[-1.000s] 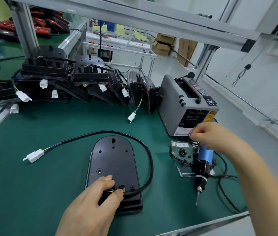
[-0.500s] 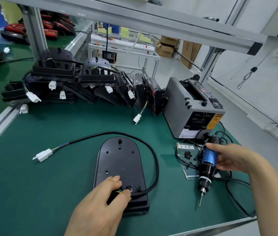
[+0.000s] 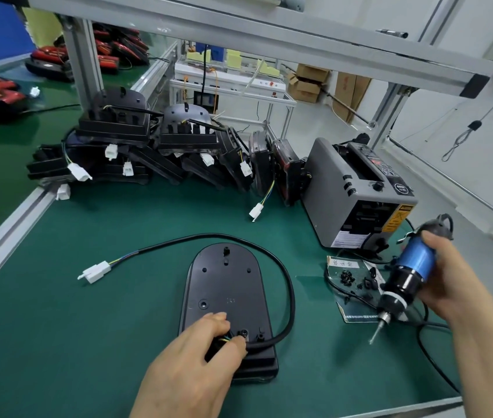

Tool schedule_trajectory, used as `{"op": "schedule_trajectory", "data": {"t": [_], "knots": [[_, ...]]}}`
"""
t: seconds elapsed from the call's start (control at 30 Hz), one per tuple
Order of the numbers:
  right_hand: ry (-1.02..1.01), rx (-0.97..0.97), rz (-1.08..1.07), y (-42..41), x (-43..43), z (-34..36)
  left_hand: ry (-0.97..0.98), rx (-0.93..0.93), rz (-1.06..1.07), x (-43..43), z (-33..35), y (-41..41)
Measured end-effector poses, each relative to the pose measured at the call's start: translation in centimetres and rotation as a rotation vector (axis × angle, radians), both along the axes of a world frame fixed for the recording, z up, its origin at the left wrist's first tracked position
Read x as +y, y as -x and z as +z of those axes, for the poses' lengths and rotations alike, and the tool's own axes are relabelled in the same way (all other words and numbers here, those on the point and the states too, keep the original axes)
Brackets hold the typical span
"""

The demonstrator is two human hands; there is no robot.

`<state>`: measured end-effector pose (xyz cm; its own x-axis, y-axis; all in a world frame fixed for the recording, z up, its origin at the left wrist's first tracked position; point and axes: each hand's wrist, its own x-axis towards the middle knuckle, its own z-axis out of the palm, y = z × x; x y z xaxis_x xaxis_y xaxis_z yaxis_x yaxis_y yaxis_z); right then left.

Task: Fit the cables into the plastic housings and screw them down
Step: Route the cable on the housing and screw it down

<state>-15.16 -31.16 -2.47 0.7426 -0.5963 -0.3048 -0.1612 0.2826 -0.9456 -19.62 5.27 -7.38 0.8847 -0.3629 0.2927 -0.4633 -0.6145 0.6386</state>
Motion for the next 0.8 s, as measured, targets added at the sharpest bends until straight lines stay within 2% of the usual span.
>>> {"op": "schedule_trajectory", "data": {"t": [0.1, 0.2, 0.23, 0.3, 0.33, 0.4, 0.47, 0.5, 0.73, 0.8], "knots": [[-0.064, -0.2, -0.104, -0.2, 1.9, 0.8, 0.056, 0.09, 0.006, -0.2, 0.7, 0.2], [-0.128, -0.332, -0.15, -0.5, 3.5, 1.6, -0.03, 0.083, -0.054, -0.1, 0.7, 0.4], [-0.191, -0.387, -0.155, -0.7, 3.9, 1.8, -0.017, 0.158, -0.017, -0.1, 1.1, 0.3], [-0.279, -0.481, -0.135, -0.9, 4.9, 2.2, 0.091, 0.143, 0.038, -0.5, 0.6, 0.4], [-0.277, -0.507, -0.12, -1.0, 5.4, 2.4, 0.157, 0.132, 0.132, -0.6, 0.1, 0.3], [-0.237, -0.543, -0.096, -1.3, 6.3, 2.7, 0.208, 0.228, 0.25, -0.5, -0.4, 0.4], [-0.196, -0.563, -0.084, -1.7, 7.2, 3.0, 0.126, 0.188, 0.171, -0.5, -1.1, 0.2], [-0.187, -0.574, -0.075, -1.8, 7.7, 3.1, 0.115, 0.224, 0.159, -0.6, -1.2, 0.1], [-0.203, -0.623, 0.125, -2.3, 12.2, 4.0, 0.202, 0.324, 0.242, -0.9, -0.9, 0.0], [-0.203, -0.646, 0.186, -2.5, 13.8, 4.4, 0.152, 0.311, 0.201, -0.6, -1.1, 0.2]]}}
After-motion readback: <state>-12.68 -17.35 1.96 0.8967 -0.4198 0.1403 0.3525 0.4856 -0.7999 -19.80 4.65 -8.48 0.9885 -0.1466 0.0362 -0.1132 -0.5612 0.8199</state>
